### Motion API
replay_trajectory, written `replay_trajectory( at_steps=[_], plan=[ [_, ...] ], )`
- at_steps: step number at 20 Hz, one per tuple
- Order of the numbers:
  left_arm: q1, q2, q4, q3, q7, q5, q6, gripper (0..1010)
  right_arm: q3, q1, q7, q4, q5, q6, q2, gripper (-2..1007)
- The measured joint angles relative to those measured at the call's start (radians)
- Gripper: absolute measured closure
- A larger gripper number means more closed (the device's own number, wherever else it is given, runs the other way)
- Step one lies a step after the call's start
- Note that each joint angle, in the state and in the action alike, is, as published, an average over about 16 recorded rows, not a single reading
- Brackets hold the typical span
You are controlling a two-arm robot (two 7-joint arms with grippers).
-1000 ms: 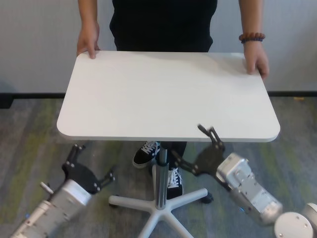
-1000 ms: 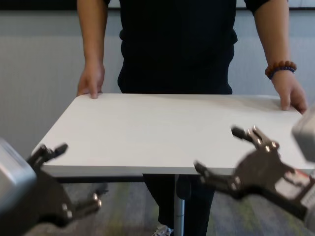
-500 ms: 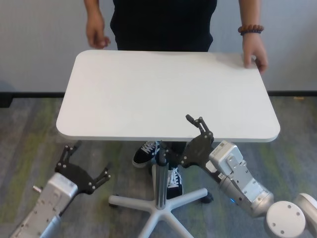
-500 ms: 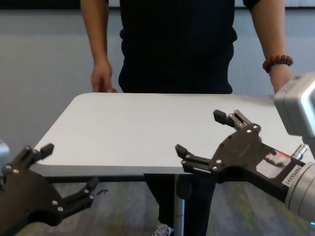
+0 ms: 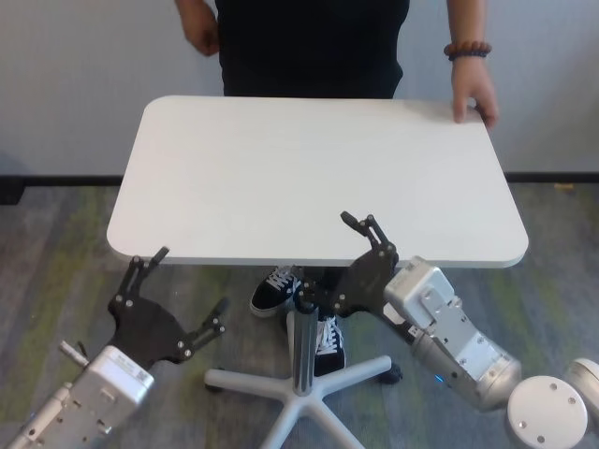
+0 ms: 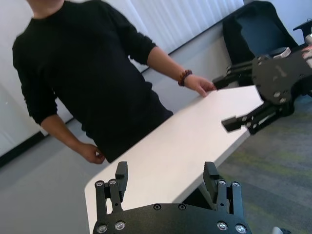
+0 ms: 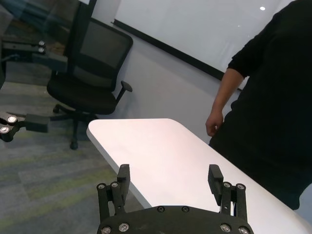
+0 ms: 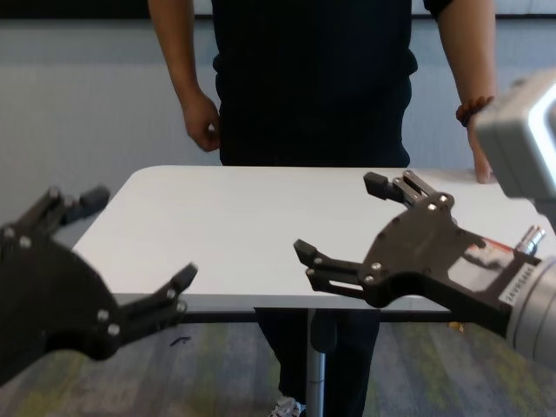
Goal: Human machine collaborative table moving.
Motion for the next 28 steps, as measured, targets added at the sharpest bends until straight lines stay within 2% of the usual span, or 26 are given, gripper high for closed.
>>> replay_trajectory(
  at_steps=[4, 9, 16, 28],
  plan=[
    [0.012, 0.003, -0.035, -0.004, -0.011, 0.021, 0.011, 7, -0.007, -0.006, -0.007, -0.035, -0.016, 0.035, 0.007, 4],
    [0.011, -0.001, -0.042, -0.003, -0.028, 0.031, 0.024, 7, -0.014, -0.006, -0.018, -0.05, -0.035, 0.056, 0.01, 4],
    [0.001, -0.008, -0.023, 0.003, -0.043, 0.031, 0.032, 7, -0.015, -0.005, -0.029, -0.043, -0.048, 0.059, 0.008, 4],
    [-0.001, -0.008, -0.022, 0.004, -0.04, 0.033, 0.033, 7, -0.015, -0.004, -0.025, -0.04, -0.046, 0.058, 0.007, 5]
  ],
)
